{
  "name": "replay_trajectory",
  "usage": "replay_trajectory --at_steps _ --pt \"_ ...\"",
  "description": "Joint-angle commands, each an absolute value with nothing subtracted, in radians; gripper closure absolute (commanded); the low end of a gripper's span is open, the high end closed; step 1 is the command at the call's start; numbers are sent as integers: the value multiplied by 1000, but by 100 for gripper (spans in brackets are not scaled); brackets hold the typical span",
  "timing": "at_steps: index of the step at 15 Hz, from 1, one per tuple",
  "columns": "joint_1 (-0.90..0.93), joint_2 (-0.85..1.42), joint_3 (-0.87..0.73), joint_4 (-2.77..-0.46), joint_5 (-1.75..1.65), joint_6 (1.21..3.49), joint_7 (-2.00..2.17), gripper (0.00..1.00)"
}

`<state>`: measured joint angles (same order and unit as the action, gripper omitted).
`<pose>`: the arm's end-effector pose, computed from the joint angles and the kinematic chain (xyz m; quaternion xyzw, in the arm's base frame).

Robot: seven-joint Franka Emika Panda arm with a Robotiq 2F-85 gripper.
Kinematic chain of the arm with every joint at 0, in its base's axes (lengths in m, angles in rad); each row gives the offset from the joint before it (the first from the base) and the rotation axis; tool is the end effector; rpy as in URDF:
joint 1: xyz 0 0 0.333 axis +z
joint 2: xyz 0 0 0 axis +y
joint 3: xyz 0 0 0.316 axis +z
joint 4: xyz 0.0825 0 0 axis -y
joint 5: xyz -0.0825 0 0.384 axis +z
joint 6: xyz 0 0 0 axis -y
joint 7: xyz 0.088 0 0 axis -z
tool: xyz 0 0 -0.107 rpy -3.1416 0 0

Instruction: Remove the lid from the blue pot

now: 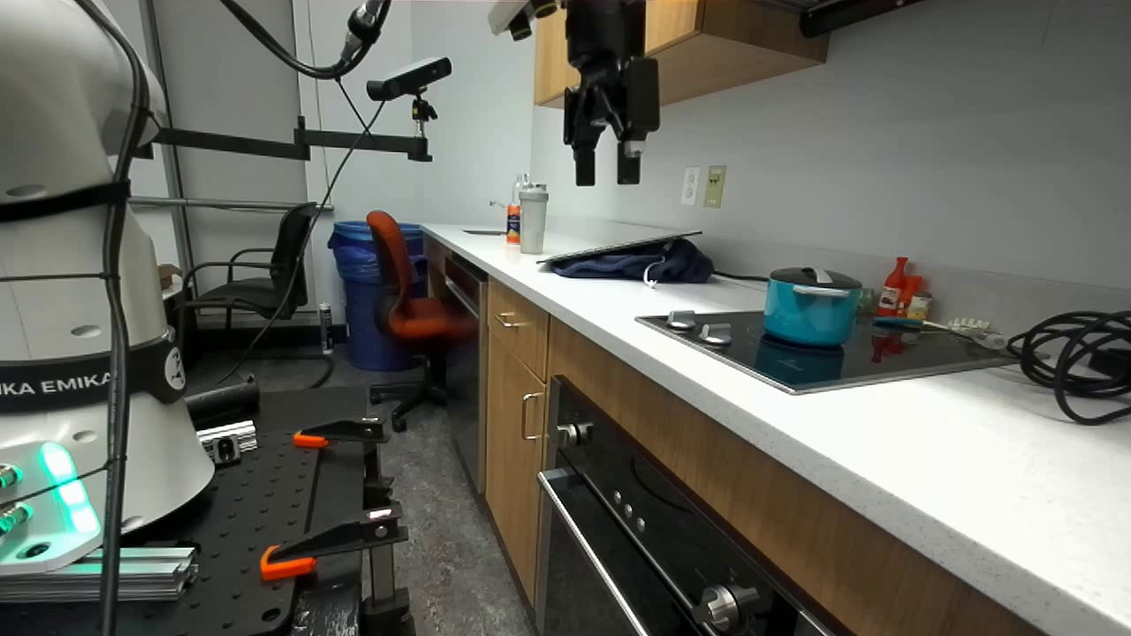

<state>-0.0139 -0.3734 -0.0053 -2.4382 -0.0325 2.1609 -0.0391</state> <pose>0.4365 -0.0097 0.4498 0.9986 0.0185 0.0476 0.0143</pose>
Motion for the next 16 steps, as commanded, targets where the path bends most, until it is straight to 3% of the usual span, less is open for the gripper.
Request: replay_trajectory --at_steps 1,16 --pt "-18 -302 -19 -2356 -49 2206 -63 0" --pt "-38 -86 -89 -2072 -49 2205 -267 0"
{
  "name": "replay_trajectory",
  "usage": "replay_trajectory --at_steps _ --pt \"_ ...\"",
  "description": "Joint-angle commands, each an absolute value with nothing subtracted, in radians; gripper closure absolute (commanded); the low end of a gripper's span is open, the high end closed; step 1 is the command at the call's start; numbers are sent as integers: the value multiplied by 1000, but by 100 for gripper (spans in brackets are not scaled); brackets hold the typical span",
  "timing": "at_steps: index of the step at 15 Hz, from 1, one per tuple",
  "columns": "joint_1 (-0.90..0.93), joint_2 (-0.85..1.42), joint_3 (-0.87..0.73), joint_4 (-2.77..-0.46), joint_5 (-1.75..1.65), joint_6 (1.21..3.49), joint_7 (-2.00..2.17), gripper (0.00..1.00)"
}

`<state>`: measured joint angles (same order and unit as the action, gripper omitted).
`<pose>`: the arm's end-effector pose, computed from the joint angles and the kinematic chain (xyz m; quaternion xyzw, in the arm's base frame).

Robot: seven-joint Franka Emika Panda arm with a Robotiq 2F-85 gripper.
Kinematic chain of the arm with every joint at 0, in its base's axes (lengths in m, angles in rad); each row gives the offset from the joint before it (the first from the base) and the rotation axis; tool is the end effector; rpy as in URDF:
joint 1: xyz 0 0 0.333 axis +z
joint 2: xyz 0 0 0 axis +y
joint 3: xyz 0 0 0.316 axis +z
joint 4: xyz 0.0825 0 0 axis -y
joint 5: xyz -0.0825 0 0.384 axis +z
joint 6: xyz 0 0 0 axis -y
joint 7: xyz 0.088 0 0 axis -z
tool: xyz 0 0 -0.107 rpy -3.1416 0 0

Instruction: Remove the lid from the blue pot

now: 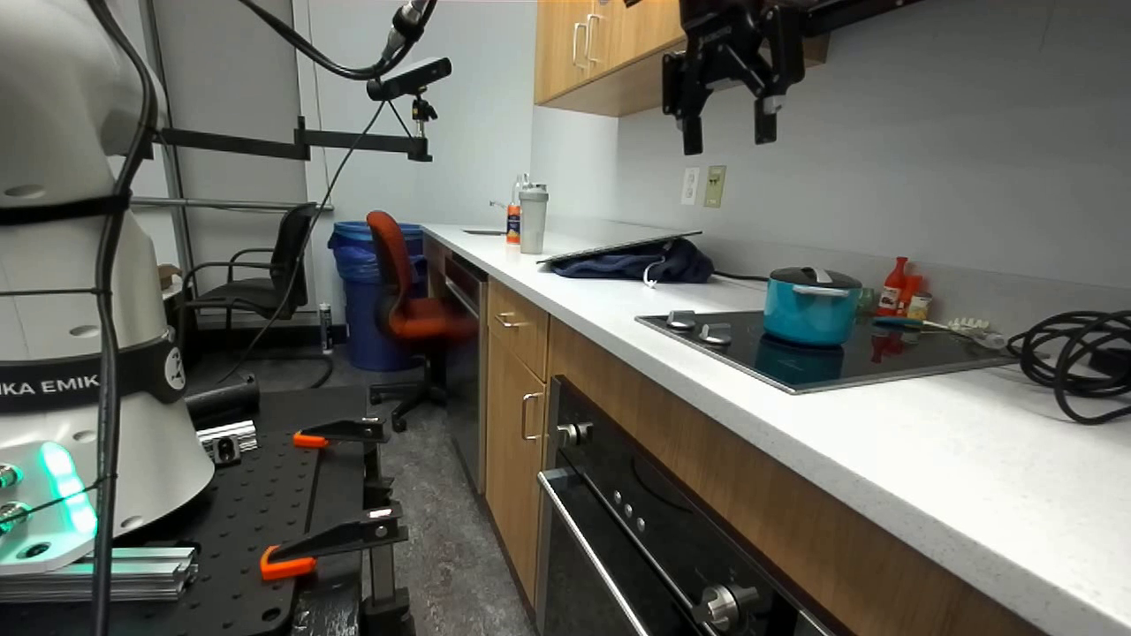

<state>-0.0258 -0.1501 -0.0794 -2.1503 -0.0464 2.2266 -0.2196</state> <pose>0.5245 -0.0582 0.4882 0.9912 0.0685 0.1090 0.0320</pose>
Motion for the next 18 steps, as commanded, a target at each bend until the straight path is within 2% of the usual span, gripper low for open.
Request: replay_trajectory --at_steps 1,12,18 --pt "-40 -74 -91 -2058 -48 2196 -279 0" --pt "-55 -8 -91 -1968 -57 2106 -382 0" --pt "-52 -25 -86 -2003 -51 2136 -363 0"
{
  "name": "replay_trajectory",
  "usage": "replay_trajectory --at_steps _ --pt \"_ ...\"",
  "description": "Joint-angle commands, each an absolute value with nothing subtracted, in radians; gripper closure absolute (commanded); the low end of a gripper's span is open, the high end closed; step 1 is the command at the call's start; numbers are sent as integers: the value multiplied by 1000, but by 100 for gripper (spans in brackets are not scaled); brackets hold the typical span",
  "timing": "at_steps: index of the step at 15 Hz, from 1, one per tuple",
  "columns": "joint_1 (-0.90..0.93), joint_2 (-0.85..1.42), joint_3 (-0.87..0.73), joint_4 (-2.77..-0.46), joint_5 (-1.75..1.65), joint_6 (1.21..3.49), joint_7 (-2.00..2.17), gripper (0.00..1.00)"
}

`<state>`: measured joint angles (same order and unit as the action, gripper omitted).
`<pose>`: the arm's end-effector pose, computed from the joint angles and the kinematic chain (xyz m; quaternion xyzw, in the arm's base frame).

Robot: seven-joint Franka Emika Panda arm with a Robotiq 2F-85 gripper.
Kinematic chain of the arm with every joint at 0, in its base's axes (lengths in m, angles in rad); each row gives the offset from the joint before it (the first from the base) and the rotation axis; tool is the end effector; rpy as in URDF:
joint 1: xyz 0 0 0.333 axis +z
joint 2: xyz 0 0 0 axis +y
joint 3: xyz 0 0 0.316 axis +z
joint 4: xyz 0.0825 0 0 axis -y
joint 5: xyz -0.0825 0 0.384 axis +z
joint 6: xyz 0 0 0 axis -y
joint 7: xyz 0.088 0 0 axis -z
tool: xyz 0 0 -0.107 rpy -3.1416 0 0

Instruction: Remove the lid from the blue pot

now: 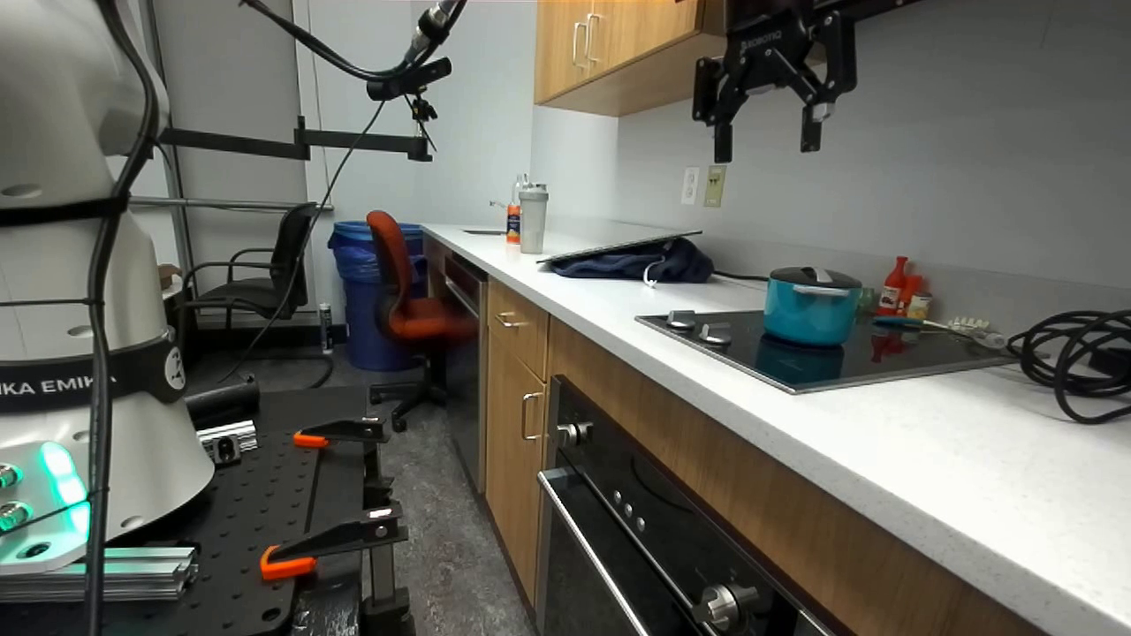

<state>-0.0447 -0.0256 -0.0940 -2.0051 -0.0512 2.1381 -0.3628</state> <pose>0.5576 -0.0804 0.4823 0.9890 0.1233 0.0714 0.0404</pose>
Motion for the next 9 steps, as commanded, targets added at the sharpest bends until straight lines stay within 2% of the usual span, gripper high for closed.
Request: replay_trajectory --at_steps 1,9 --pt "-52 -25 -86 -2003 -51 2136 -363 0" --pt "-52 -25 -84 -2008 -50 2136 -363 0"
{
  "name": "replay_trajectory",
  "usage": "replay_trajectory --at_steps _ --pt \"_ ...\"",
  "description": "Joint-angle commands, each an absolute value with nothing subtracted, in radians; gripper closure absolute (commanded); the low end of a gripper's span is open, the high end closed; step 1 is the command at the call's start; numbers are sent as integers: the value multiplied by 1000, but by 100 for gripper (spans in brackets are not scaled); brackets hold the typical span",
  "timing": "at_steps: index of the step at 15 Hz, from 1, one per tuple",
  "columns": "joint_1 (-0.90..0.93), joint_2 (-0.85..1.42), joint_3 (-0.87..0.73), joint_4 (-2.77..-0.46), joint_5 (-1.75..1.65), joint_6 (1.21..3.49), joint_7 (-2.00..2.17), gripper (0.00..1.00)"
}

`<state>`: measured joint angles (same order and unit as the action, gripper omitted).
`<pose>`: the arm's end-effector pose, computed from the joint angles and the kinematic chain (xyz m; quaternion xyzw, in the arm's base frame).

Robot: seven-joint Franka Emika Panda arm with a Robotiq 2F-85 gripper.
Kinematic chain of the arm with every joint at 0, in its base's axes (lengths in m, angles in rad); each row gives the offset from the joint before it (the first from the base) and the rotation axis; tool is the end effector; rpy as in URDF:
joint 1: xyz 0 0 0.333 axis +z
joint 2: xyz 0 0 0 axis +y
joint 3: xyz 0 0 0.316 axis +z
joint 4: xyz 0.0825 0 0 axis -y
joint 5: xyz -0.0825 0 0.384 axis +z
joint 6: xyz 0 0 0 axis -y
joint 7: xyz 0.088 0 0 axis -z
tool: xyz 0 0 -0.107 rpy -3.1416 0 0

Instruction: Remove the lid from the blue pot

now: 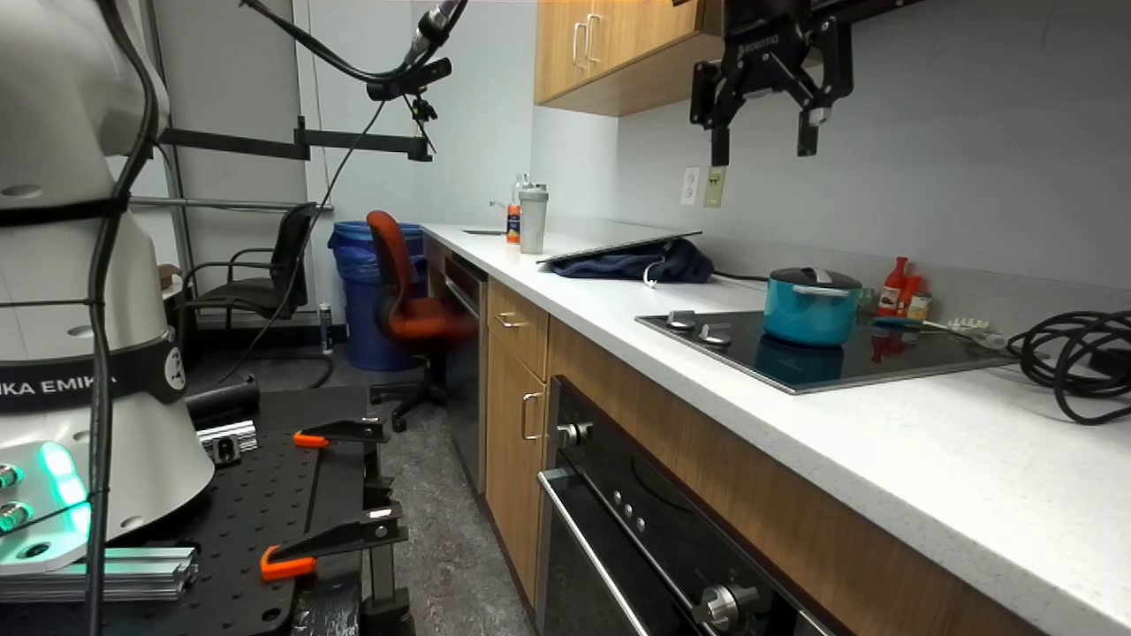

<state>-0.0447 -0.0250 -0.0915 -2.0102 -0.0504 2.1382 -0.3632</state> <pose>0.5571 -0.0788 0.4795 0.9890 0.1246 0.0688 0.0393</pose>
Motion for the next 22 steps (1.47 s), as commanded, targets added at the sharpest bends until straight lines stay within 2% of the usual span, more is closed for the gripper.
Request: replay_trajectory --at_steps 1,22 --pt "-52 -25 -84 -2008 -50 2136 -363 0" --pt "-78 102 -86 -1976 -44 2154 -536 0"
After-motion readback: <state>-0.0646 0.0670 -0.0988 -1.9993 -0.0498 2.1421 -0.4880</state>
